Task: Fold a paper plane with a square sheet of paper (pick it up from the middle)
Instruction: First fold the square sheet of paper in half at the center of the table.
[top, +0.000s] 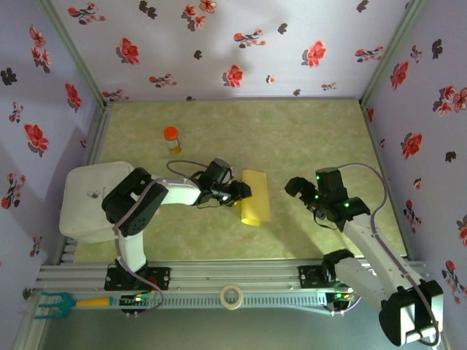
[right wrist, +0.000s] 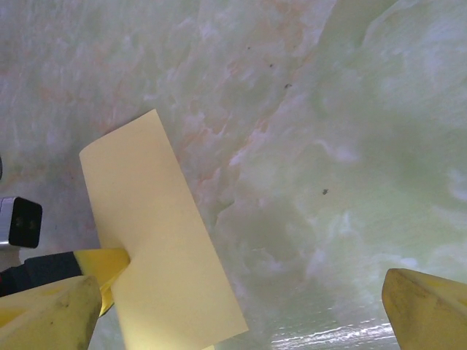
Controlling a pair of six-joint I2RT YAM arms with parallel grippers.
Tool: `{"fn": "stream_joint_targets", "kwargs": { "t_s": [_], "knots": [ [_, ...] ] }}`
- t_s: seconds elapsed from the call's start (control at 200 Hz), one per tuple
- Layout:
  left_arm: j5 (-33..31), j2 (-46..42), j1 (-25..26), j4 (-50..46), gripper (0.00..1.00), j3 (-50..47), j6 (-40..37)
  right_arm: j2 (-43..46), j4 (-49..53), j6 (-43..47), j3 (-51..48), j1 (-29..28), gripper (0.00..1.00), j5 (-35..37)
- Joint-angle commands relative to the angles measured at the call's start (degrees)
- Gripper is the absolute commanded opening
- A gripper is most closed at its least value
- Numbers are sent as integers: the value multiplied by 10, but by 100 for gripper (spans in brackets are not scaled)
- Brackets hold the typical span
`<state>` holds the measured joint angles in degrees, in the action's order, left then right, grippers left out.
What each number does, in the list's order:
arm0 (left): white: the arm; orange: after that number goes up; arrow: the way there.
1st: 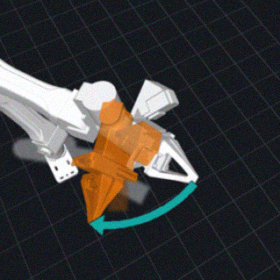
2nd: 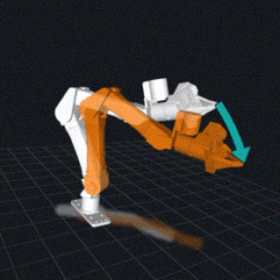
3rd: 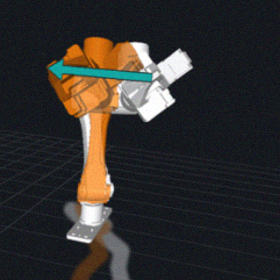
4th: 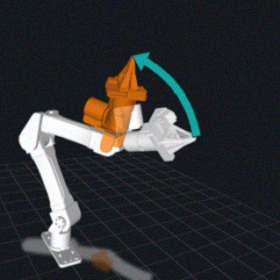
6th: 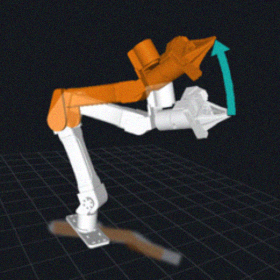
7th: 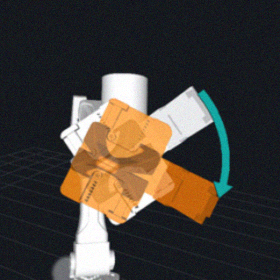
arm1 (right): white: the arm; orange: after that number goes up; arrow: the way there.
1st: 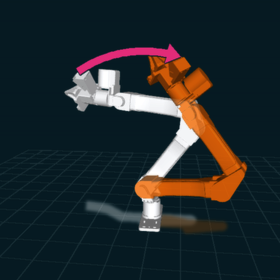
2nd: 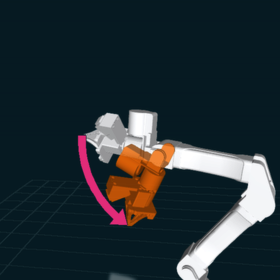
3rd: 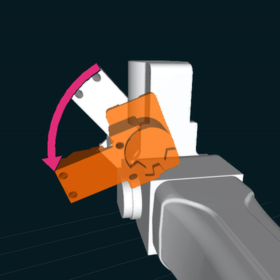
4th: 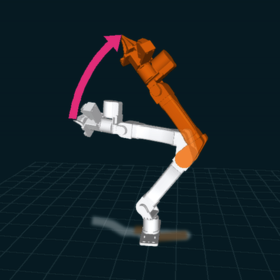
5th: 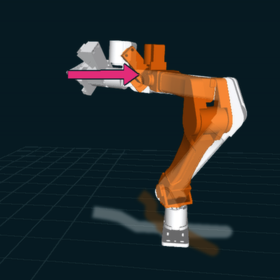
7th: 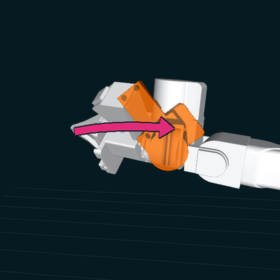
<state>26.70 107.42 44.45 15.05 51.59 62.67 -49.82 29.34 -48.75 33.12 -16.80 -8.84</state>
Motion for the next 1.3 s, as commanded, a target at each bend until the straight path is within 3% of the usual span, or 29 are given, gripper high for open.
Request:
{"fn": "stream_joint_targets", "kwargs": {
  "t_s": [0.0, 0.18, 0.52, 0.64, 0.86, 1.295],
  "knots": [
    [4, 13, -3, -8, 42, -4, -4, -9, -42, -21, -19, 3, 99, -33],
    [-18, 4, -2, -64, 53, 13, -33, -24, -71, -34, -33, 3, 99, -56],
    [-133, -23, 18, -308, 69, 116, -145, -56, -108, -41, -43, 3, 99, -75],
    [-155, -31, 20, -331, 70, 127, -155, -63, -118, -38, -42, 2, 99, -90],
    [-175, -49, 23, -327, 65, 117, -164, -43, -231, -63, -88, 1, 96, -141],
    [-165, -31, 23, -330, 61, 110, -162, -71, -253, -67, -88, -11, 92, -158]
  ]
}}
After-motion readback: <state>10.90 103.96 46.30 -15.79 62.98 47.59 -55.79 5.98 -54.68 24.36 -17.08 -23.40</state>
